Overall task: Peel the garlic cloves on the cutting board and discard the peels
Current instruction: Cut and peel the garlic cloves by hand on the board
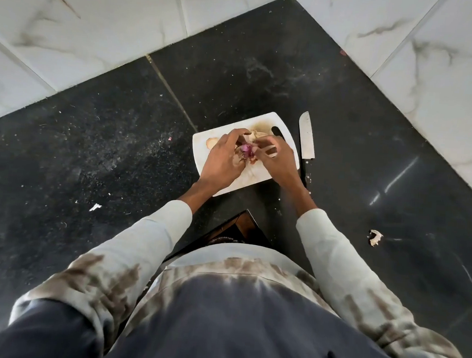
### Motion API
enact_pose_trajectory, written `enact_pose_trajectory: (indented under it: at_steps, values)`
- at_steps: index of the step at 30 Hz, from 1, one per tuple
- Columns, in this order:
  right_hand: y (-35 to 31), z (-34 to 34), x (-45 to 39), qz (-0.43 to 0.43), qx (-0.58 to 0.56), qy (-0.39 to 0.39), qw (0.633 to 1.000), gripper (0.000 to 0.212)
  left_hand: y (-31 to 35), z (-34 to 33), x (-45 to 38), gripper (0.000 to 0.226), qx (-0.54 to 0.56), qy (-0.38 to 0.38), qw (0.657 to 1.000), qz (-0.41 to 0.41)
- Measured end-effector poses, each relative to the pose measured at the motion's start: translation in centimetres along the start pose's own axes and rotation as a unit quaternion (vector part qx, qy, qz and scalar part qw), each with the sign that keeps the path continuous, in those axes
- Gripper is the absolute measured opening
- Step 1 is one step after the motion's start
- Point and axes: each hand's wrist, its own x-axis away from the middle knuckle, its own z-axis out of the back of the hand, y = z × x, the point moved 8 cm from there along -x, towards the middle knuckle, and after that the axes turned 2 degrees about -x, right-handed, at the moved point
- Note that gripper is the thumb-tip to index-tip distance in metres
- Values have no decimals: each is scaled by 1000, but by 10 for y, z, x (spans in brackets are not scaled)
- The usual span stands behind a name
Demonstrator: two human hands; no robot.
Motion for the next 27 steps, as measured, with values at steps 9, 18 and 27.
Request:
enact_pose_trajectory:
  at_steps: [9,18,27]
  values:
    - [5,-19,-4,-45,-48,-35,997,24,-1,2,11,67,33,1,999,22]
    - [29,-28,5,-103,-31,-25,994,36,-11,-7,17,62,-10,-5,998,55]
    - [38,-40,3,-134,-54,-31,989,27,-27,-3,21,43,-7,36,991,128]
